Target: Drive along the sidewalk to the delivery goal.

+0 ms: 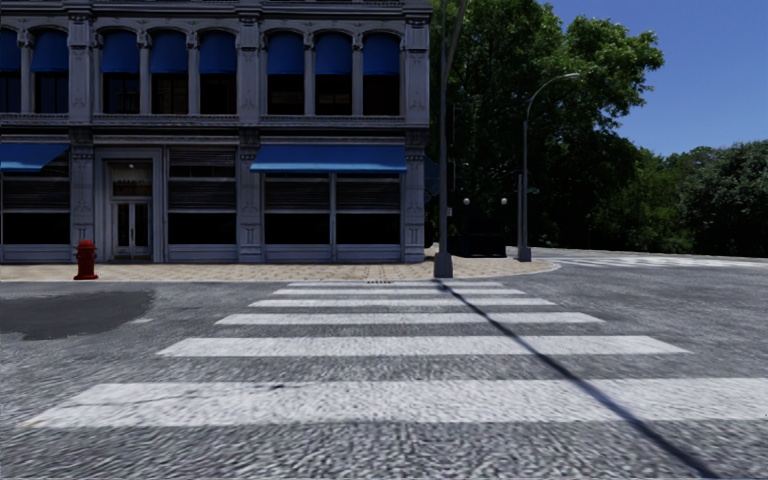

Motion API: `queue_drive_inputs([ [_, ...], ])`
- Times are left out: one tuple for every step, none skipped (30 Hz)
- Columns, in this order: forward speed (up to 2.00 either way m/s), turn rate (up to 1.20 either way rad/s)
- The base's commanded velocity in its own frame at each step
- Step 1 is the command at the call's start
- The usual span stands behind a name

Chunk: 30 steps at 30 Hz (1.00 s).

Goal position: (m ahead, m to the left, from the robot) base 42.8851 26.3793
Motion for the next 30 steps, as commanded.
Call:
queue_drive_inputs([
  [2.00,0.00],
  [2.00,0.00],
  [2.00,0.00],
  [2.00,0.00],
  [2.00,0.00],
  [2.00,0.04],
  [2.00,0.04],
  [2.00,0.09],
  [2.00,0.10],
  [2.00,0.06],
  [2.00,0.06],
  [2.00,0.00],
  [2.00,0.00],
  [2.00,0.00],
  [2.00,0.00],
  [2.00,0.00],
  [2.00,0.00],
  [2.00,0.00],
  [2.00,0.00],
  [2.00,0.00],
  [2.00,0.00],
  [2.00,0.00],
  [2.00,0.00],
  [2.00,0.00],
  [2.00,0.00],
  [2.00,0.00],
  [2.00,0.00],
  [2.00,0.00],
  [2.00,0.00],
  [2.00,0.16],
])
